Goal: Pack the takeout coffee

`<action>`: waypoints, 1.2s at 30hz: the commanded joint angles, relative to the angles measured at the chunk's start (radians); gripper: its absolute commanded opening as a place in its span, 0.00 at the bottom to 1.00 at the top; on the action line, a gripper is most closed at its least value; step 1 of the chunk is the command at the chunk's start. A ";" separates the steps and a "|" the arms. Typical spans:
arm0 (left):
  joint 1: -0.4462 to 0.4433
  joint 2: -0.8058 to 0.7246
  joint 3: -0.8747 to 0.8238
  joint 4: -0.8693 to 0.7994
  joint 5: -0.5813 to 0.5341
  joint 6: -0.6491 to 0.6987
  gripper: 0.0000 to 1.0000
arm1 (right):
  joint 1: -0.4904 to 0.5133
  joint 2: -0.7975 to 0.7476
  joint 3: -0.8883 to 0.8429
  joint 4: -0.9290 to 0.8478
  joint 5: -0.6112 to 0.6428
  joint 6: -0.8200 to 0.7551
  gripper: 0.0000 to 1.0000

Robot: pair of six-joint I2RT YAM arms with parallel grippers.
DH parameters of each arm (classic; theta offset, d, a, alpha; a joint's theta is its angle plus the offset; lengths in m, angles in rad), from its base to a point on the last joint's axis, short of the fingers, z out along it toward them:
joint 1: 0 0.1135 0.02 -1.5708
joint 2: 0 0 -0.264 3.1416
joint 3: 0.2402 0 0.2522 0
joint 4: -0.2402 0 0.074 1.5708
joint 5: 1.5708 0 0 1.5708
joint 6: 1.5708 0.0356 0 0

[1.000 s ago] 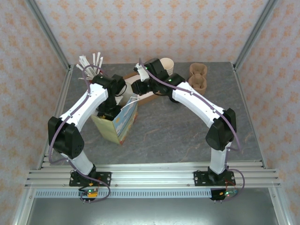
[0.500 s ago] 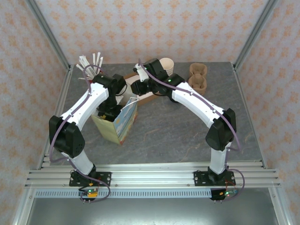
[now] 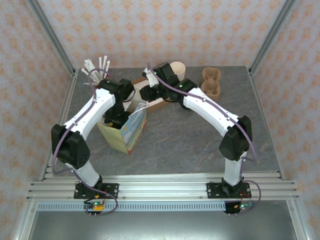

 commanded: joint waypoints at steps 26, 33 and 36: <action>0.005 -0.004 -0.003 -0.022 -0.074 0.006 0.31 | 0.009 0.027 0.020 -0.051 0.026 -0.011 0.21; 0.005 0.026 -0.025 0.018 -0.047 0.013 0.31 | 0.009 0.031 0.026 -0.056 0.025 -0.013 0.21; 0.005 0.033 -0.029 0.028 -0.039 0.017 0.31 | 0.009 0.030 0.026 -0.057 0.024 -0.014 0.21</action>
